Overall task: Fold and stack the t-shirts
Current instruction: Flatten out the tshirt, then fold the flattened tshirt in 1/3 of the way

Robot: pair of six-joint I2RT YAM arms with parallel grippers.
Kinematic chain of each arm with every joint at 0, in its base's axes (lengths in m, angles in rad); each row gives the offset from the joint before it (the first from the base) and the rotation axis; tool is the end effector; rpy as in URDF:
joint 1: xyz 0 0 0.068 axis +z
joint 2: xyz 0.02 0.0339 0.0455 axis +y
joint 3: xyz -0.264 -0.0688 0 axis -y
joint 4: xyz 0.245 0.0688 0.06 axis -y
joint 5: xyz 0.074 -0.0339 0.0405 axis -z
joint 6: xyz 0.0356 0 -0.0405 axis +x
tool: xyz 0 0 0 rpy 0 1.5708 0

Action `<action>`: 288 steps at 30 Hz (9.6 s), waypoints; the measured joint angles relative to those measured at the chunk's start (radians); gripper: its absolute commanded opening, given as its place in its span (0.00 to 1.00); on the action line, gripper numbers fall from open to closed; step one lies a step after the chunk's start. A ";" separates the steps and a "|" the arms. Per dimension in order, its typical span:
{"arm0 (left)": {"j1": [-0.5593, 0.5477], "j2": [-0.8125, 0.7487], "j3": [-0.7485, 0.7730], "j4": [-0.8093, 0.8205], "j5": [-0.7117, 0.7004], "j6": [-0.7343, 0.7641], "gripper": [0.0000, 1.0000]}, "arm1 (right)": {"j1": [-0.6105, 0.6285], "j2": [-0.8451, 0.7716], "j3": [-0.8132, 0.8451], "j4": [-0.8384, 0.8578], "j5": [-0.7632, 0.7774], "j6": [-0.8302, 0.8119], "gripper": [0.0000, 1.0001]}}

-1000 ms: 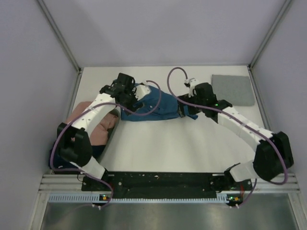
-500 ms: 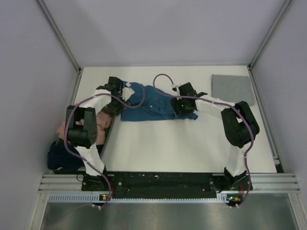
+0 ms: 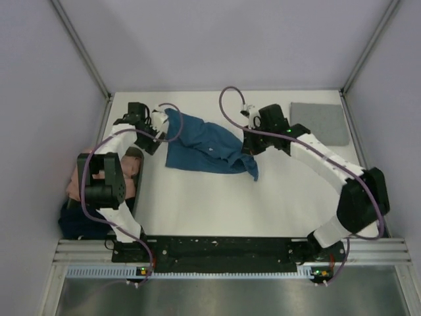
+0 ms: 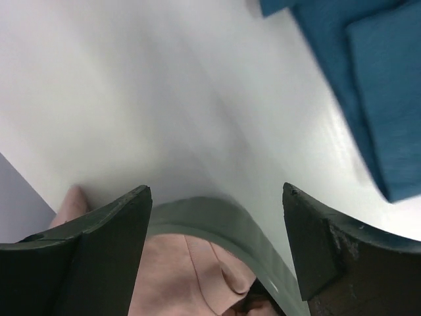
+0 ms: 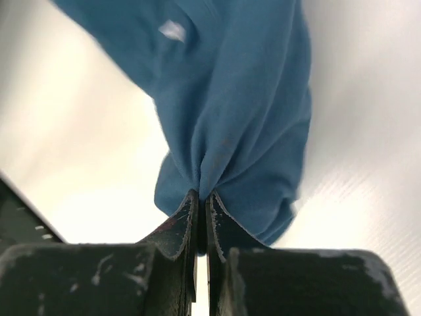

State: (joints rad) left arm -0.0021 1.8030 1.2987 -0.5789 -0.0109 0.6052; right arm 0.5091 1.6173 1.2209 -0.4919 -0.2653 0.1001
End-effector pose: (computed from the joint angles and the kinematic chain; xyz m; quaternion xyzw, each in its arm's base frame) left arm 0.3756 -0.0004 0.2077 0.2889 0.9264 0.0767 0.2289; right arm 0.3009 0.1786 0.2539 -0.2330 0.9056 0.2184 0.2791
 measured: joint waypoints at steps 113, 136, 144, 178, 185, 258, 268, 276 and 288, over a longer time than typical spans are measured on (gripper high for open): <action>-0.069 -0.742 0.354 -0.317 0.191 0.124 0.00 | -0.447 -0.692 0.320 -0.304 -0.038 0.170 0.00; -0.074 -0.082 0.948 -0.161 -0.120 0.051 0.00 | -0.449 0.161 1.191 -0.248 -0.166 0.156 0.00; -0.076 0.013 1.077 0.135 -0.137 0.078 0.00 | -0.558 0.317 1.295 0.058 -0.148 0.319 0.00; -0.071 -0.566 -0.426 -0.145 0.058 0.118 0.00 | -0.446 -0.680 -0.636 -0.116 -0.143 0.403 0.00; -0.070 -0.447 -0.380 -0.041 -0.033 0.051 0.00 | -0.446 -0.353 -0.380 0.047 -0.150 0.284 0.00; -0.261 -0.408 -0.626 0.097 -0.048 0.495 0.00 | -0.571 -0.327 -0.253 -0.393 0.135 0.193 0.00; -0.270 -0.515 -0.491 -0.270 0.030 0.432 0.00 | -0.537 -0.407 -0.211 -0.740 0.271 0.227 0.00; -0.323 -0.518 -0.429 -0.640 0.097 0.450 0.99 | -0.518 -0.441 -0.090 -0.837 0.458 0.280 0.99; -0.040 -0.456 0.155 -0.246 0.239 0.040 0.99 | -0.439 -0.383 0.245 -0.352 0.168 0.134 0.91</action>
State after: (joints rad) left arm -0.0425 1.3472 1.4536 -0.8249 0.2279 0.6456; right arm 0.0700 1.2343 1.4654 -0.8436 -0.0975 0.2344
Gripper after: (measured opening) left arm 0.987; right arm 0.957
